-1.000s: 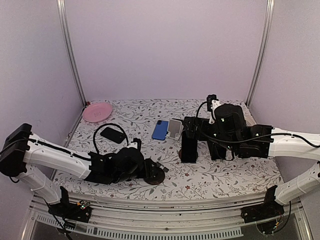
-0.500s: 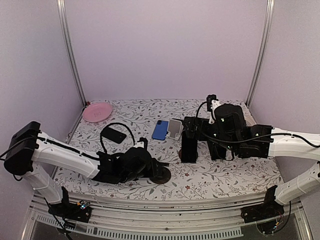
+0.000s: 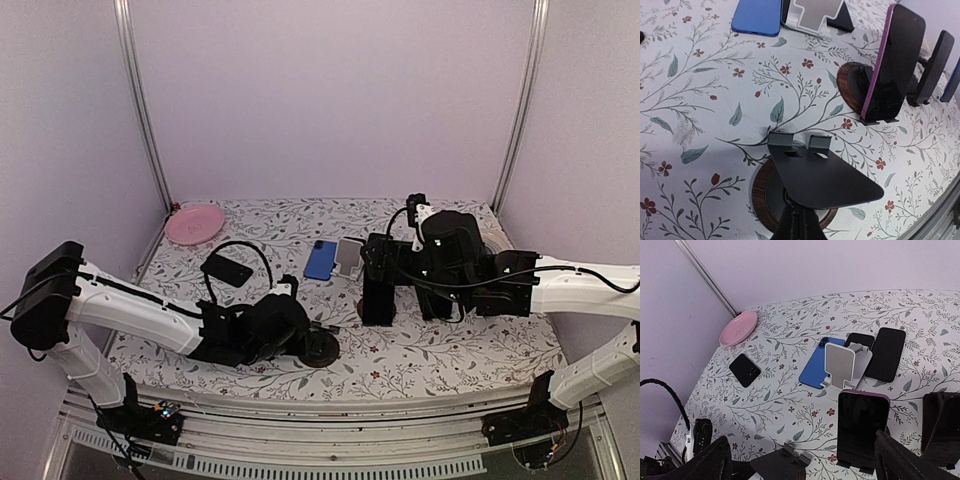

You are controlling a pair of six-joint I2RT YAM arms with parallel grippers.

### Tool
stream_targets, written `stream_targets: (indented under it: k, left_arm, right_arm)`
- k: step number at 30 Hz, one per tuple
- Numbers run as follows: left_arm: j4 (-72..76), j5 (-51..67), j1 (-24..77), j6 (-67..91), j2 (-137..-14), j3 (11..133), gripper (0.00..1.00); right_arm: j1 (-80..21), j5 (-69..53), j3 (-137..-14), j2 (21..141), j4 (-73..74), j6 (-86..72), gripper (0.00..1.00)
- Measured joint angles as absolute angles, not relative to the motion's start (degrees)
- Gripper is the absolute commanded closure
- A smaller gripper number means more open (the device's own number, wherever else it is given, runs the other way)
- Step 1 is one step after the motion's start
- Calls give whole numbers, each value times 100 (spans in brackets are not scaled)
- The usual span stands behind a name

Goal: Place the phone on the phone stand
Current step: Move the phone stand to the center of the board.

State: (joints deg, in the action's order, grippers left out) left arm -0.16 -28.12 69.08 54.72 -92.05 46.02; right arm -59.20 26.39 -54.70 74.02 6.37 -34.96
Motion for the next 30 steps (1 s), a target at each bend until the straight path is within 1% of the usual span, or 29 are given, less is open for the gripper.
stream_targets:
  k: [3,9,18,25,30]
  left_arm:
    - [-82,-2720,6838,5177,-9216,4748,100]
    - [-115,-2158,6388,4379,-9349,5000,100]
    - [-150,-1267,6010,2965,-9356,5159,100]
    - [-154,-316,5728,1737,-9356,5391,100]
    - [-174,405,5424,1079,-9356,5472,100]
  right_arm:
    - [-5920,2633,-5470,7402,637,-3496,1]
    - [-5920,2630,-5496,7446,635,-3485,1]
    - [-5920,2534,-5787,7950,622,-3170,1]
    - [-5839,1841,-5867,8123,331,-2528,1]
    - [-5581,1041,-5870,8171,165,-2036,1]
